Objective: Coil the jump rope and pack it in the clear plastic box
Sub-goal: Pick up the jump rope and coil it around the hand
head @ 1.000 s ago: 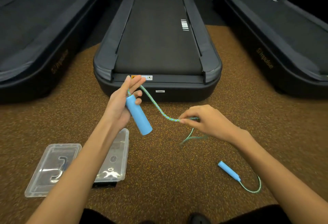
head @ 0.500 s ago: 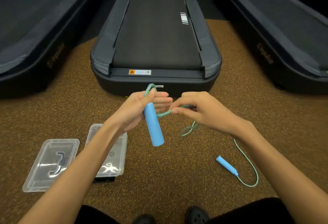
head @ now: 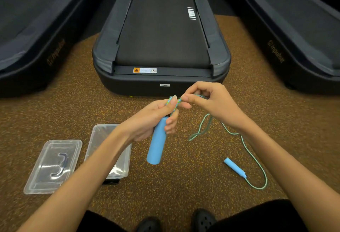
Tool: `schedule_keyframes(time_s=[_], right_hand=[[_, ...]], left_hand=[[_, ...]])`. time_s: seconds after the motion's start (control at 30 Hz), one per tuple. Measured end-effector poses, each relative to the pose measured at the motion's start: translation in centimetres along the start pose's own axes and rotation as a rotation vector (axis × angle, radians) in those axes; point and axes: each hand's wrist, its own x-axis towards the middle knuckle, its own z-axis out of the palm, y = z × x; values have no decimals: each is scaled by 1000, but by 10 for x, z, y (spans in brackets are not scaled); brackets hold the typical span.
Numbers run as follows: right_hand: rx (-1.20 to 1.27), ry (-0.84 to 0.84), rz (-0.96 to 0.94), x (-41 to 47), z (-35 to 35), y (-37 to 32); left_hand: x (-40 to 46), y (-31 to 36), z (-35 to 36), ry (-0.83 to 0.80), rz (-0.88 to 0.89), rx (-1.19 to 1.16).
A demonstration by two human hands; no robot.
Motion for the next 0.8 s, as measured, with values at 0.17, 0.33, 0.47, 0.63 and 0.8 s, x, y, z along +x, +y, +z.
schedule_keyframes(time_s=[0.17,0.33,0.47,0.63,0.8], right_hand=[[128,30,73,5,12,13],[154,39,88,9,24,23],[138,40,87,11,32,30],[133,16,124,10,42,38],[17,6,106,6,50,41]], left_hand=[[0,0,-4,24,-15,-51],[2,-3,-11,155,54,-40],[4,-2,-17,229,131,-40],[5,2,-22,320,225,-37],[6,9,-24,466,311,-147]])
